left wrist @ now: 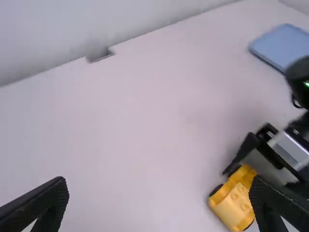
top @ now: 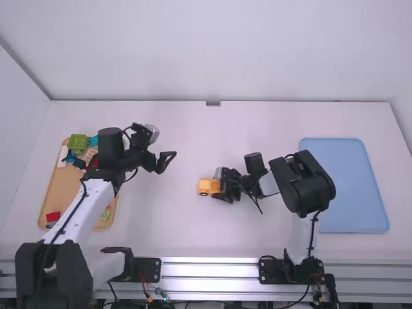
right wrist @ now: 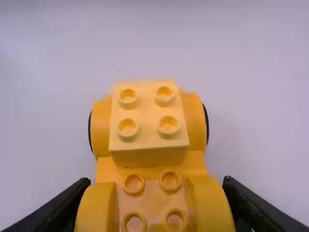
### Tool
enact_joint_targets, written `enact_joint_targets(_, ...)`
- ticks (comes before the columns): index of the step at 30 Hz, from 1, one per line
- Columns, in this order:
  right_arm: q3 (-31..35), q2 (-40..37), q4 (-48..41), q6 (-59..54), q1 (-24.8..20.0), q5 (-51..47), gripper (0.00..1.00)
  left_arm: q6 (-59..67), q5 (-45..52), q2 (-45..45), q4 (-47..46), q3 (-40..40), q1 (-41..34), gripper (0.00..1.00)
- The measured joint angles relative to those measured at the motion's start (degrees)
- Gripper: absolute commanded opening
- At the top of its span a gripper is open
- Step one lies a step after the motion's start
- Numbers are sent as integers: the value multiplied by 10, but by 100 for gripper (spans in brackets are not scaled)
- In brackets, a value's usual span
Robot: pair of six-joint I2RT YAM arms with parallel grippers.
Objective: Assemble lego blocks to make yellow taxi
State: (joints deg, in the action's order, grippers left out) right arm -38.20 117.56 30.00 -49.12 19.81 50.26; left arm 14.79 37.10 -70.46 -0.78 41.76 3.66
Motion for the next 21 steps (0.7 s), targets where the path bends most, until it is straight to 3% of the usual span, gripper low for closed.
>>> enact_joint_targets(1, 0, -14, -20, 0, 3, -20, 97, -29, -23, 14, -14, 0, 9, 99)
enact_joint_targets(2, 0, -19, -26, 2, 4, -27, 99, -43, -34, 19, -21, 0, 14, 99)
enact_joint_targets(7, 0, -90, -122, 2, 21, -132, 98, -158, -150, 64, -121, 0, 47, 99)
enact_joint_targets(15, 1, -197, -182, 23, 30, -241, 98, -307, -363, 97, -321, 13, 134, 99)
enact_joint_targets(21, 1, -235, -182, 24, 30, -261, 98, -336, -413, 36, -344, 36, 249, 99)
